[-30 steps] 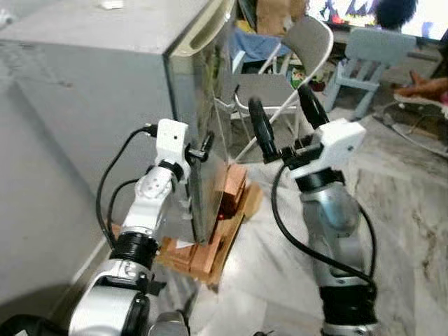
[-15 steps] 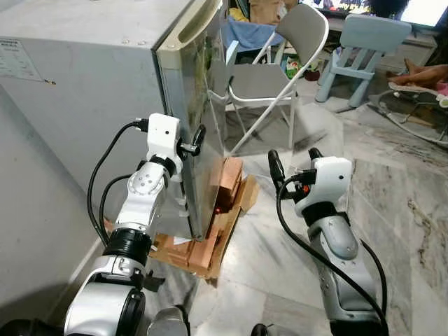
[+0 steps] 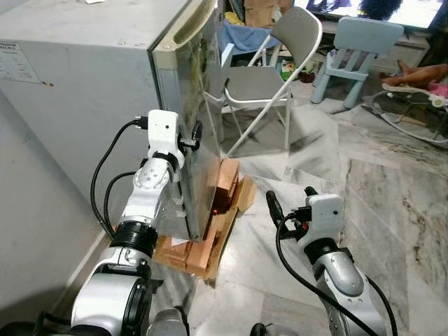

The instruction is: Restocking fridge

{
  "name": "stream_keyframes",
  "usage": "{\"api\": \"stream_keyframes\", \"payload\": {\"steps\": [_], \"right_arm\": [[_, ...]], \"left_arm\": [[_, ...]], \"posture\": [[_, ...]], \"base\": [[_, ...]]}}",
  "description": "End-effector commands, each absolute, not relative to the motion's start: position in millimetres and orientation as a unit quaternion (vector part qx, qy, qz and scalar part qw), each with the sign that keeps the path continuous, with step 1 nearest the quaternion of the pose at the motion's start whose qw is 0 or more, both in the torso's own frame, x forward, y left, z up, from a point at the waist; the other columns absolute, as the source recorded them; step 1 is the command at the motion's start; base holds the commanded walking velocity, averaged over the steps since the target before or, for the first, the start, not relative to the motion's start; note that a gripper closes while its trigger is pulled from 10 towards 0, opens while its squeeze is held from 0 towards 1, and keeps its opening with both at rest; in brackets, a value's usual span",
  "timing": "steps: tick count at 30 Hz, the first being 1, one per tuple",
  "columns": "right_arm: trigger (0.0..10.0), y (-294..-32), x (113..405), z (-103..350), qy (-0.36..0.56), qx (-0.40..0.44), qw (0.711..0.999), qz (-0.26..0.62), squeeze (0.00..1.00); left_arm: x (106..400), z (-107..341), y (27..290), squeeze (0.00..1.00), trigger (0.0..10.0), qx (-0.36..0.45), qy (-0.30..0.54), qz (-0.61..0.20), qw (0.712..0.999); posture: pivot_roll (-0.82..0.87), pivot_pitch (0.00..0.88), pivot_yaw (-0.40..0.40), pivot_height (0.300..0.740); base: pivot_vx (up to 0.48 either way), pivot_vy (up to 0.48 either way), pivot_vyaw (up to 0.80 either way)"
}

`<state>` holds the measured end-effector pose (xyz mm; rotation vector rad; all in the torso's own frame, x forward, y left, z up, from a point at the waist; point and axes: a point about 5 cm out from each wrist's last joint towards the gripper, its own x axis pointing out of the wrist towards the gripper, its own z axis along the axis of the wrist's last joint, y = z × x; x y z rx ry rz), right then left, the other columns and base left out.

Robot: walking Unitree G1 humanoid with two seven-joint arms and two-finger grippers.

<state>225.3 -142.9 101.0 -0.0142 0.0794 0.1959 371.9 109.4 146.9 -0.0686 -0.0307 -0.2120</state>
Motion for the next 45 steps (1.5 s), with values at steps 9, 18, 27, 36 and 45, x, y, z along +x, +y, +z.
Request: {"api": "stream_keyframes", "payload": {"steps": [9,18,27,36,45], "right_arm": [[10.0,-163.8,199.7,101.3,0.055,-0.023,0.995,0.074,0.00],[10.0,-156.1,204.8,98.6,0.047,-0.021,0.995,0.084,0.00],[10.0,-157.4,202.5,96.1,0.049,-0.008,0.996,0.077,0.00],[10.0,-160.4,206.0,95.2,0.045,-0.007,0.996,0.079,0.00],[10.0,-161.0,215.7,94.8,0.033,-0.010,0.997,0.066,0.00]], "left_arm": [[330.1,227.1,-36.4,0.00,10.0,-0.073,-0.121,-0.417,0.898],[318.1,196.8,-44.4,0.00,10.0,-0.081,-0.081,-0.436,0.892],[338.3,156.7,50.3,0.00,10.0,-0.035,-0.037,-0.294,0.954],[320.3,129.0,61.1,0.00,10.0,0.001,-0.025,-0.281,0.959],[326.7,131.2,55.4,0.00,10.0,0.017,-0.031,-0.276,0.961]], "posture": [[0.04,0.036,-0.019,0.740],[0.05,0.035,-0.003,0.740],[0.05,0.030,0.008,0.740],[0.05,0.025,-0.001,0.740],[0.03,0.010,0.004,0.740]], "base": [[0.000,0.000,0.00],[0.000,0.000,0.00],[0.073,-0.077,0.00],[0.343,-0.332,-0.36],[0.385,-0.204,-0.67]]}}
